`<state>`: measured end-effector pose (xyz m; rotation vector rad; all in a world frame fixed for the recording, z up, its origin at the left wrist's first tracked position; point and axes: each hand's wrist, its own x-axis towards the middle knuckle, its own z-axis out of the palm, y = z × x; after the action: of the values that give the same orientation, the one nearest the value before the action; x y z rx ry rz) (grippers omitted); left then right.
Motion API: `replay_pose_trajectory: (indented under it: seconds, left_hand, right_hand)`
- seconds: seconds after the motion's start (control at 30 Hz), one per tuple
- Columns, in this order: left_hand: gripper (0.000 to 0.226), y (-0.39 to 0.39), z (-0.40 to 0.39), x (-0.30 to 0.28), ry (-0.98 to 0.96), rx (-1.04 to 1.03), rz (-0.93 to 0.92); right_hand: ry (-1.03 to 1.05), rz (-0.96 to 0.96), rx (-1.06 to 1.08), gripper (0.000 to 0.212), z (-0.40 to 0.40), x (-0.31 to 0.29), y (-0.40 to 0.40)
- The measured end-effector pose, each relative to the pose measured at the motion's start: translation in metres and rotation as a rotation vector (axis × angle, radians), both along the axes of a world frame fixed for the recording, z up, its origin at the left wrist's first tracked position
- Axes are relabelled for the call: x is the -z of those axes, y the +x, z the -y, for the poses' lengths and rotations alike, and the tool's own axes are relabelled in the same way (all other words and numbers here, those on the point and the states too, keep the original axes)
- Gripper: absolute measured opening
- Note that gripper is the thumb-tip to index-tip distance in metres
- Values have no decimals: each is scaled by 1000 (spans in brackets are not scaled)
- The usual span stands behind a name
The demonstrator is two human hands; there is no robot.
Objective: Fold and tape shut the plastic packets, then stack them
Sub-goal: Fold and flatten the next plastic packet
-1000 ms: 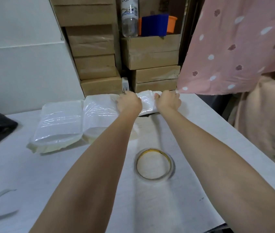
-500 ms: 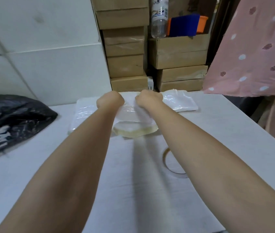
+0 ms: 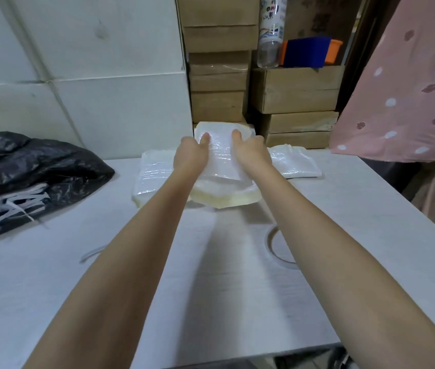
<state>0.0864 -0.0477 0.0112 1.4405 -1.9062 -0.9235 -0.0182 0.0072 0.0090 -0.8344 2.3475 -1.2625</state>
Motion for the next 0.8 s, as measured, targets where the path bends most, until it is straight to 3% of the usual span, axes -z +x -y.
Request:
replay_pose_trajectory:
  seconds: [0.1,0.17,0.27,0.5,0.8]
  left_hand:
    - [58,28,-18,-2,62,7,-101]
    - [43,53,-41,0,117,40,-149]
    - [33,88,-76,13,145,33,-166]
    - [49,146,-133,51,65,31,-257]
    - [31,167,-149,58,47,3,-177]
  right_hand:
    - [-142,139,-95,51,-33,-2,8]
    - [-159,145,-139,33,-57,5,22]
    - [-168,172,-183,26,-91,27,49]
    - [-149,160,-189,32,-147,51,116]
    - [-75,-44,-191,37,-162,54,143]
